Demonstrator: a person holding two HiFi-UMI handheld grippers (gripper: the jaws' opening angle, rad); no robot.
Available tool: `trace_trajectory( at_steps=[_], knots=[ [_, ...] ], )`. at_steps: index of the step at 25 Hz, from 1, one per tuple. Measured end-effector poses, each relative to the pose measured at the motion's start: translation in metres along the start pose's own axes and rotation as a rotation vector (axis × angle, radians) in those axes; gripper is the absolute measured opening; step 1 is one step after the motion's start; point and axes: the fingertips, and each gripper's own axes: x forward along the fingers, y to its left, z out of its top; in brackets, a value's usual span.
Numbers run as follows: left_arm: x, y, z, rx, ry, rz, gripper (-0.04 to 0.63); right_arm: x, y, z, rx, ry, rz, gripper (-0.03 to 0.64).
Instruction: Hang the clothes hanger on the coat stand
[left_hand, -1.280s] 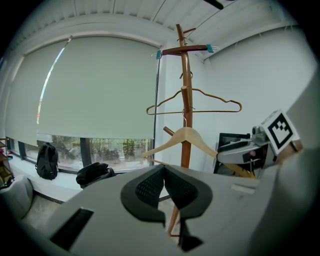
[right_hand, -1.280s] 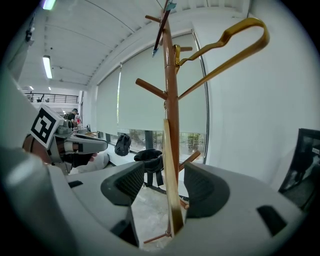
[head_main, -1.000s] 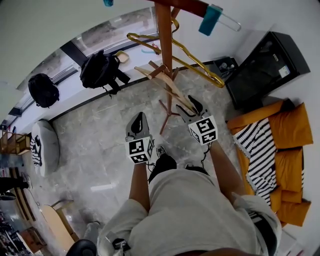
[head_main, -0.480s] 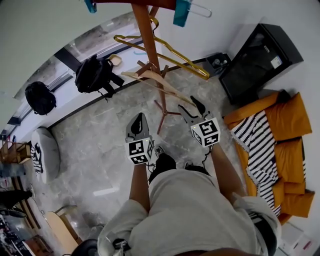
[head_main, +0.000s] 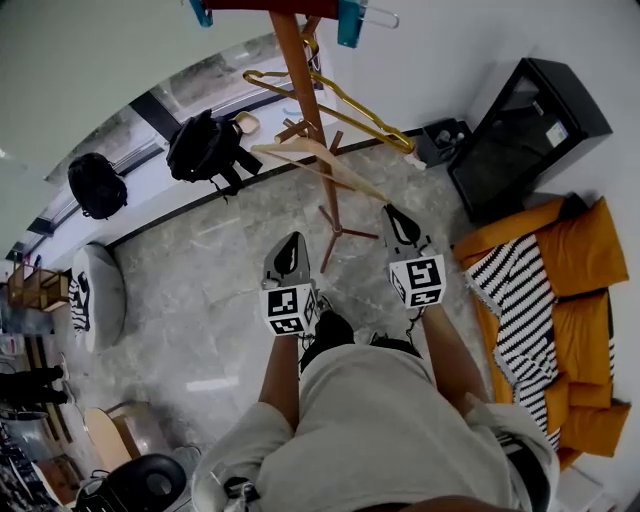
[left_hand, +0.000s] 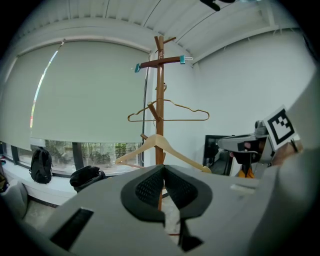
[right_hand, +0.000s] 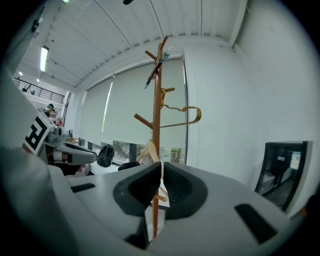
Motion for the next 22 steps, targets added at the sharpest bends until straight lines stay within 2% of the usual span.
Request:
trace_trajectory(
  at_steps=[4,14,18,22],
  knots=[
    [-0.022,-0.023,0.004,0.002,-0.027,0.005,0.009,-0.029,-0.002,0.012,0.012,-0.053,0.002,0.005],
    [-0.086,-0.084,0.005,0.018,-0.068,0.042,0.009,-0.107,-0.014,0.01,0.005,-0.08,-0.006,0.004],
    [-0.101,-0.092,0.009,0.017,-0.067,0.041,0.009,-0.129,-0.014,0.024,0.006,-0.124,-0.015,0.005],
    [-0.108,-0.102,0.02,0.063,-0.069,0.032,0.009,-0.147,-0.018,0.041,-0.001,-0.158,-0.036,0.005]
  ],
)
